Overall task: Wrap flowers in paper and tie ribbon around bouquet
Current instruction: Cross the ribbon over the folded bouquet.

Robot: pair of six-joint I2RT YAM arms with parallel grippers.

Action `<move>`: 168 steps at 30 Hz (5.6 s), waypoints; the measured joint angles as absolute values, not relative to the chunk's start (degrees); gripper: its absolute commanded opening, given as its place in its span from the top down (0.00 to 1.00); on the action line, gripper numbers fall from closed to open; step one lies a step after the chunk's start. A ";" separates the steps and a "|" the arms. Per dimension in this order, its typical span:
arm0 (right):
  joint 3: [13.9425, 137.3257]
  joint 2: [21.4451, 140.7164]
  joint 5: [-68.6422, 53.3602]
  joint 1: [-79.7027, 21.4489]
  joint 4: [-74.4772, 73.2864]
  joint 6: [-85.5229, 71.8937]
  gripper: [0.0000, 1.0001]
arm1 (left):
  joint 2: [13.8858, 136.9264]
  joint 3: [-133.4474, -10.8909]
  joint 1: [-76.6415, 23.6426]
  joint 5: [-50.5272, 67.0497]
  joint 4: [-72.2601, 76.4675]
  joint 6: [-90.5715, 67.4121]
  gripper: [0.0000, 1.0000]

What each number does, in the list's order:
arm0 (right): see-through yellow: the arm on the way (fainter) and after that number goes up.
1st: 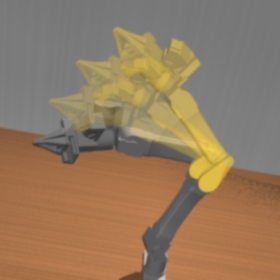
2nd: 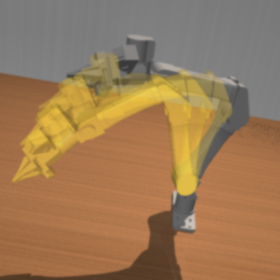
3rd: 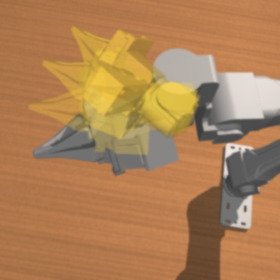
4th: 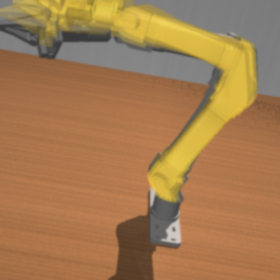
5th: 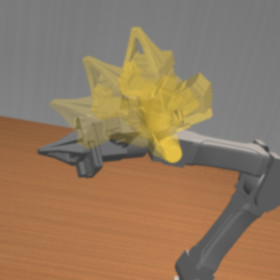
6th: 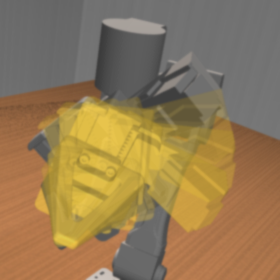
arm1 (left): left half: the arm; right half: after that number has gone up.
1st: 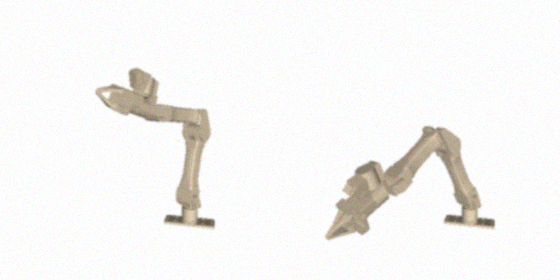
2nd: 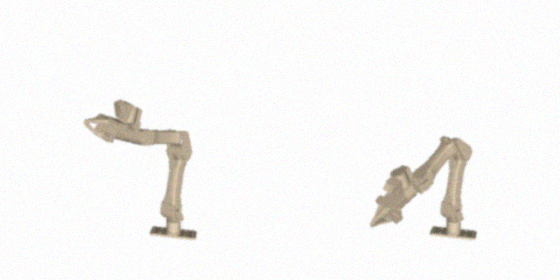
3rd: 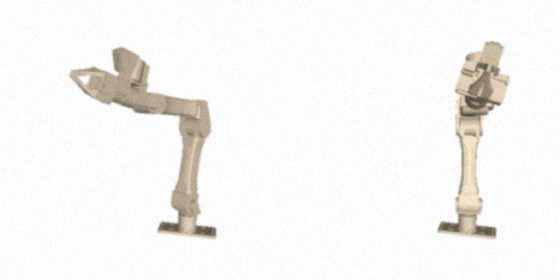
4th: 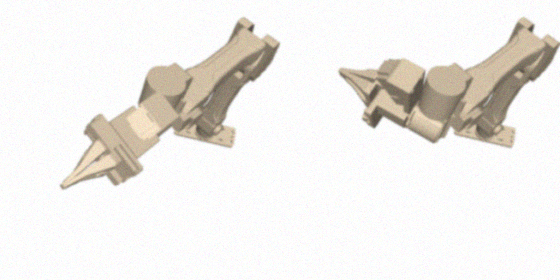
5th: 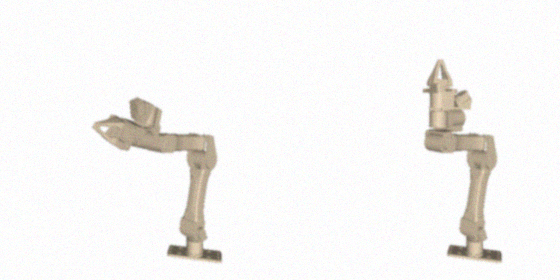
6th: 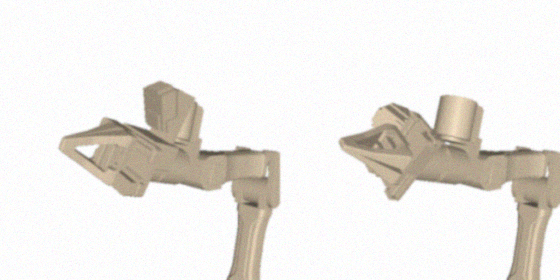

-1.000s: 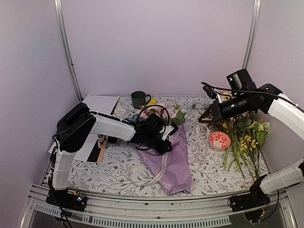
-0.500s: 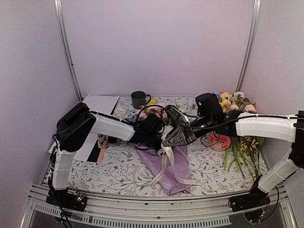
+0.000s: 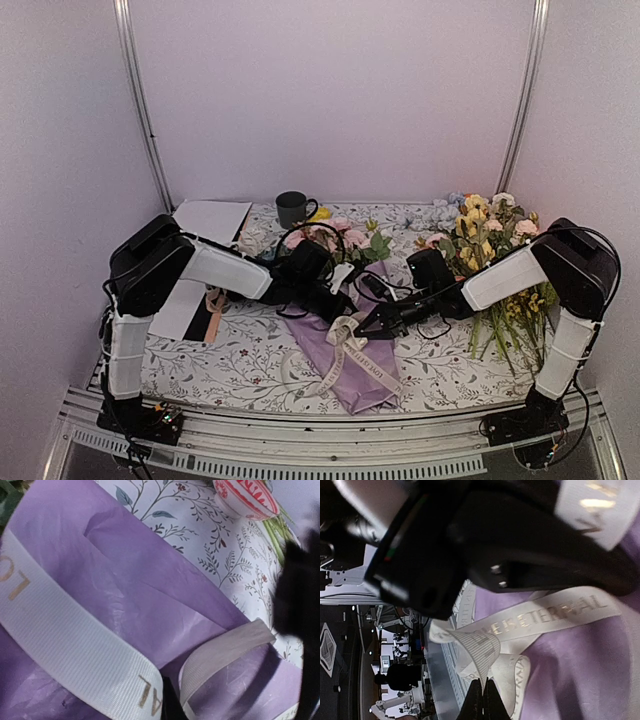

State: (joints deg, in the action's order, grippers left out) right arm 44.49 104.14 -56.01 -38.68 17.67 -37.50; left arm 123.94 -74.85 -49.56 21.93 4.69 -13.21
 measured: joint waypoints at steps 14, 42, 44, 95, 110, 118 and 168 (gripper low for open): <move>48.69 113.89 -51.72 -35.73 15.18 -36.97 1.00 | 105.97 -69.04 -50.19 22.06 10.33 -10.57 1.00; 50.35 114.10 -52.01 -35.70 11.46 -33.78 1.00 | 110.67 -86.96 -46.85 23.03 5.45 -0.99 1.00; 50.35 114.08 -52.05 -35.70 11.42 -33.78 1.00 | 112.05 -86.59 -45.39 21.56 6.33 -2.15 1.00; 52.93 113.73 -53.06 -35.70 3.60 -31.90 1.00 | 105.27 -66.85 -53.36 19.14 -8.73 40.64 0.50; 53.12 112.60 -53.08 -35.70 1.28 -31.20 1.00 | 111.37 -66.92 -54.08 8.34 -3.36 39.24 0.52; 53.30 112.49 -53.15 -35.70 0.99 -30.96 1.00 | 113.78 -66.94 -55.44 5.98 -0.75 39.57 0.45; 53.17 110.52 -61.30 -35.46 5.56 -32.95 1.00 | 115.61 -70.13 -54.98 2.00 -3.55 43.27 1.00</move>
State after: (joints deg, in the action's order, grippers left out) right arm 53.17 110.52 -61.30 -35.46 5.56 -32.95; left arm 115.61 -70.13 -54.98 2.00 -3.55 43.27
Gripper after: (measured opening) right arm 0.008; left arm 0.010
